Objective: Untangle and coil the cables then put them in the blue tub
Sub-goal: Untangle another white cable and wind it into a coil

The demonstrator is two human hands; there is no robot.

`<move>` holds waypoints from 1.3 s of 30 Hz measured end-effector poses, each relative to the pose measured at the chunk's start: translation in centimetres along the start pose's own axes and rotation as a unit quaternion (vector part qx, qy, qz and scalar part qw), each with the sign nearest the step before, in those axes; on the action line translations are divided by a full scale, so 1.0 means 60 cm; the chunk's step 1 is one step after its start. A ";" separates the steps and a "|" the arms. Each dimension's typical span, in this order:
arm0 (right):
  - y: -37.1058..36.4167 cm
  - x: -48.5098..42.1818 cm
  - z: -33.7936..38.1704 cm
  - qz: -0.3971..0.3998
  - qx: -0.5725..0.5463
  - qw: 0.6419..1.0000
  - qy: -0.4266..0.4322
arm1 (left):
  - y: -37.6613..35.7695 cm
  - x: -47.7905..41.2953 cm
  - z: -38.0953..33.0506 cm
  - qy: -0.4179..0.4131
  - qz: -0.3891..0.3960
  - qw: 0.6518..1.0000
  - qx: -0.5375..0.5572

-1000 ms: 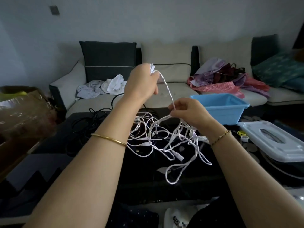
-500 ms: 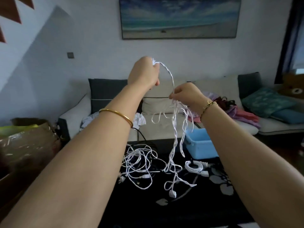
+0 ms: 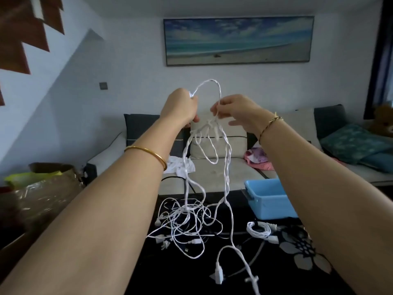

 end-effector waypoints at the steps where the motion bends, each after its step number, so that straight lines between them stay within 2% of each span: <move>1: 0.003 -0.003 0.006 -0.026 -0.004 1.000 0.010 | 0.003 0.000 0.003 0.001 0.001 1.000 0.000; 4: 0.012 -0.010 0.025 -0.095 -0.069 0.993 0.024 | 0.005 0.000 0.011 -0.001 0.008 1.000 -0.001; 7: 0.013 -0.013 0.042 -0.096 -0.121 0.987 0.037 | 0.003 -0.001 0.015 -0.004 0.015 1.000 -0.004; 11: 0.008 -0.018 0.041 -0.072 -0.068 0.995 0.005 | -0.008 0.001 0.032 0.016 0.047 0.999 -0.010; 14: 0.001 -0.017 0.010 -0.078 -0.030 0.996 -0.027 | -0.020 0.016 0.051 0.057 0.112 0.992 0.025; 17: -0.017 -0.006 -0.037 -0.048 0.036 0.998 -0.029 | -0.034 0.029 0.066 0.112 0.188 0.972 0.086; 19: -0.025 0.007 -0.068 -0.020 0.086 0.996 -0.029 | -0.039 0.035 0.070 0.156 0.260 0.933 0.196; 20: -0.030 0.016 -0.083 0.001 0.100 0.994 -0.032 | -0.041 0.036 0.070 0.172 0.296 0.901 0.265; 24: -0.071 0.053 -0.117 0.149 0.102 0.984 -0.002 | -0.053 0.041 0.069 0.223 0.400 0.745 0.486; 27: -0.096 0.076 -0.117 0.200 0.065 0.978 0.011 | -0.076 0.039 0.083 0.225 0.408 0.651 0.599; 30: -0.108 0.104 -0.113 0.238 0.037 0.971 0.002 | -0.105 0.033 0.107 0.237 0.339 0.596 0.689; 33: -0.118 0.129 -0.118 0.256 0.031 0.966 -0.012 | -0.135 0.036 0.126 0.215 0.277 0.607 0.713; 36: -0.131 0.147 -0.141 0.251 0.091 0.964 -0.013 | -0.173 0.045 0.141 0.196 0.229 0.642 0.705; 39: -0.153 0.170 -0.190 0.283 0.137 0.949 -0.034 | -0.203 0.045 0.172 0.208 0.133 0.675 0.695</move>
Point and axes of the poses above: each hand's wrist, its own x-axis away from the middle knuckle, its own y-axis out of the back of the hand, z = x × y, the point moved 4 cm from there along -x, towards the middle knuckle, and after that the axes turned 11 degrees about y, right-handed, at the moved point
